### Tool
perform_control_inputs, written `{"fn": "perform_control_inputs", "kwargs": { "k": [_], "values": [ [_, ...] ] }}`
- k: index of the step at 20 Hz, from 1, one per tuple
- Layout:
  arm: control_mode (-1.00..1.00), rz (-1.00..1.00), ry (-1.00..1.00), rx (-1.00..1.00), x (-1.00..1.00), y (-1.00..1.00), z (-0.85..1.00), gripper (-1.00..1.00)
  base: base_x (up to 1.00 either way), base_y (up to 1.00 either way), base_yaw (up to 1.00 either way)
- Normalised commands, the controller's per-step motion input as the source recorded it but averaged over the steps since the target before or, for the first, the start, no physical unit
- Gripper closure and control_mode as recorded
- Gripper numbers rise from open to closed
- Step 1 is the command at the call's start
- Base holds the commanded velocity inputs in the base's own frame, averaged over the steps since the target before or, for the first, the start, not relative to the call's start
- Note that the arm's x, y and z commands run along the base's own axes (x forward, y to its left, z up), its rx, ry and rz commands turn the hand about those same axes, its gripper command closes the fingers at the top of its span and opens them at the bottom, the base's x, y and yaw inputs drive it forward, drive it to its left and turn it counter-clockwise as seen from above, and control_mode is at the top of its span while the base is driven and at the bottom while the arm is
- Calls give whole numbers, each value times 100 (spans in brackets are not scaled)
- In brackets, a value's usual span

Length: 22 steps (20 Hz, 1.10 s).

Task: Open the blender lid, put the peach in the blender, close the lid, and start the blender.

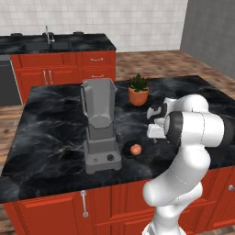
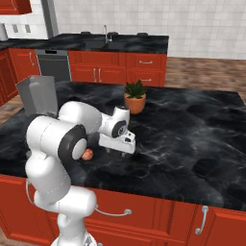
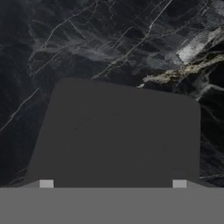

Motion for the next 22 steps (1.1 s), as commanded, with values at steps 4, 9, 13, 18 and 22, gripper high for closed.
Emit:
{"fn": "perform_control_inputs", "kwargs": {
  "k": [4, 9, 13, 18, 22],
  "values": [
    [-100, 0, -11, 0, 1, 17, -55, 100, 0, 0, 0],
    [-100, 0, -4, 0, 9, 41, -66, -100, 0, 0, 0],
    [-100, 0, 0, 0, 1, 12, -14, -100, 0, 0, 0],
    [-100, 0, 0, 0, -14, 0, 28, -100, 0, 0, 0],
    [-100, 0, -1, 0, -25, 4, 37, -100, 0, 0, 0]
  ]
}}
